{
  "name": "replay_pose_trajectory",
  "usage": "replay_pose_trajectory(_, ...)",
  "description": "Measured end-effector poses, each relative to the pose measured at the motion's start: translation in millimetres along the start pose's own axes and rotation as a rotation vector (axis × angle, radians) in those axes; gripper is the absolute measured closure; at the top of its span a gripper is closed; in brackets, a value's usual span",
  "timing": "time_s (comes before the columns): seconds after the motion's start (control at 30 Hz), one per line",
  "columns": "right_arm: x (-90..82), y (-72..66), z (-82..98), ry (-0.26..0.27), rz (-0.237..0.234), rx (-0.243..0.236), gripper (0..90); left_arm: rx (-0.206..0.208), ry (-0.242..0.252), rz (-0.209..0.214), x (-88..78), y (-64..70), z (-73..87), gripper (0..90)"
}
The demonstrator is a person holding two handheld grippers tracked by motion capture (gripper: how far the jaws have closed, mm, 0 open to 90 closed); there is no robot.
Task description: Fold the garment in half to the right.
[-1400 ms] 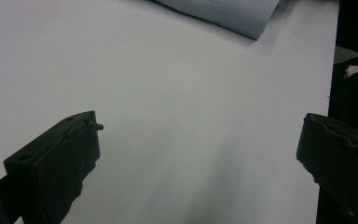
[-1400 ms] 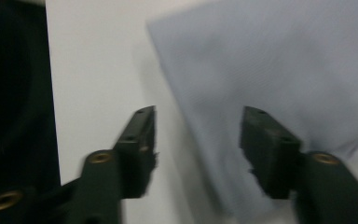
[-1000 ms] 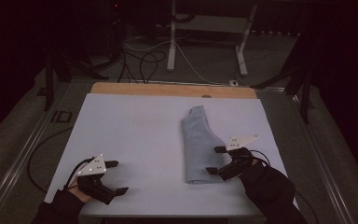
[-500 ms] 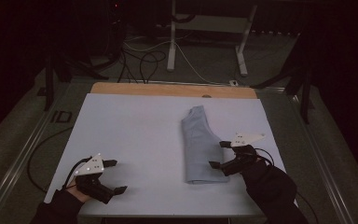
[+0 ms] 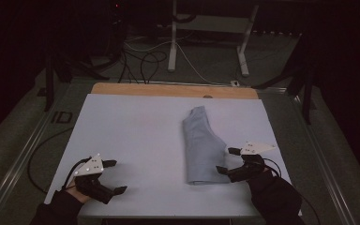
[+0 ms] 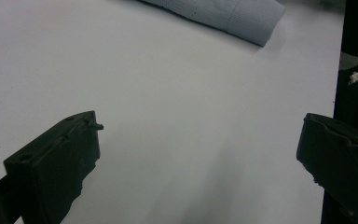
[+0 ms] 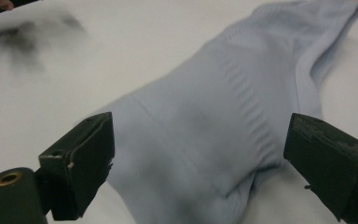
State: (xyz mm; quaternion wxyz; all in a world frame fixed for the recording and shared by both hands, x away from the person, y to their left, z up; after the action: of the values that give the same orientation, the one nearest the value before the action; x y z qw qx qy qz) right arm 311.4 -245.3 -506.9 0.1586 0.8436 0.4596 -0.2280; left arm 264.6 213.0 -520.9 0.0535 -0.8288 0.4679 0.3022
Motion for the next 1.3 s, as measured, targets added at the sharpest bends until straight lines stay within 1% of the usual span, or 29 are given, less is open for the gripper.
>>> replay_pose_trajectory(0.1, -0.1, 0.0, 9.6, -0.024, 0.018, -0.002, 8.6, 0.002, -0.001, -0.001, -0.4, -0.5, 0.9, 0.5)
replay_pose_trajectory(0.17, -1.4, 0.2, 15.0, -0.026, 0.020, 0.011, 8.6, -0.005, 0.006, -0.002, -0.9, -1.3, 1.5, 0.5)
replay_pose_trajectory(0.27, -2.5, 1.2, 24.0, -0.034, 0.027, 0.024, 8.6, -0.003, 0.005, -0.009, -0.9, -2.6, 2.6, 0.5)
replay_pose_trajectory(0.4, -4.4, -1.8, 35.0, -0.059, 0.047, 0.006, 8.6, -0.012, 0.003, -0.017, -1.0, -4.8, 5.0, 0.5)
replay_pose_trajectory(0.43, -5.0, -2.3, 37.5, -0.058, 0.053, -0.001, 8.6, -0.011, 0.004, -0.016, -1.0, -5.1, 5.3, 0.5)
replay_pose_trajectory(0.53, -7.9, -2.5, 44.6, -0.062, 0.074, 0.012, 8.6, -0.020, 0.012, -0.019, -0.9, -5.6, 5.4, 0.5)
replay_pose_trajectory(0.63, -11.9, -2.8, 47.5, -0.056, 0.091, 0.021, 8.6, -0.015, 0.009, -0.024, -0.7, -5.4, 5.7, 0.5)
replay_pose_trajectory(0.7, -14.3, -2.2, 50.2, -0.051, 0.112, 0.042, 8.7, -0.015, 0.010, -0.031, -0.8, -5.6, 6.1, 0.5)
replay_pose_trajectory(0.8, -15.7, 0.7, 54.0, -0.057, 0.143, 0.068, 8.7, -0.018, 0.017, -0.038, -1.0, -6.1, 6.6, 0.5)
replay_pose_trajectory(0.9, -13.9, 1.5, 54.1, -0.058, 0.146, 0.070, 8.7, -0.019, 0.021, -0.041, -1.2, -6.0, 7.1, 0.5)
replay_pose_trajectory(0.97, -12.6, 1.8, 53.2, -0.057, 0.153, 0.058, 8.7, -0.016, 0.019, -0.041, -1.3, -6.2, 6.9, 0.5)
replay_pose_trajectory(1.07, -11.0, 3.7, 52.8, -0.053, 0.148, 0.066, 8.7, -0.017, 0.023, -0.044, -1.2, -6.7, 6.9, 0.5)
replay_pose_trajectory(1.13, -10.0, 4.2, 53.4, -0.057, 0.144, 0.062, 8.7, -0.016, 0.022, -0.042, -0.9, -6.1, 7.1, 0.5)
replay_pose_trajectory(1.3, -9.0, 3.1, 53.1, -0.062, 0.142, 0.065, 8.7, -0.014, 0.025, -0.042, -1.0, -6.1, 6.5, 0.5)
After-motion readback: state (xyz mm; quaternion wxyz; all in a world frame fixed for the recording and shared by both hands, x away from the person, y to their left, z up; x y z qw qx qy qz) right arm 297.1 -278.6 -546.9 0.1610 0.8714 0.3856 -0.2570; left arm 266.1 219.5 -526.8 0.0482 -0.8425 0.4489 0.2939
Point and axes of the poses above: each handheld gripper's, and its own axes: x roughly forward along the jaws, z roughly out of its underside, y roughly to its right, the point moved 3 cm from there along x, roughly forward along the jaws, and after that the axes turned 9 degrees about -x, right-handed, at the moved point
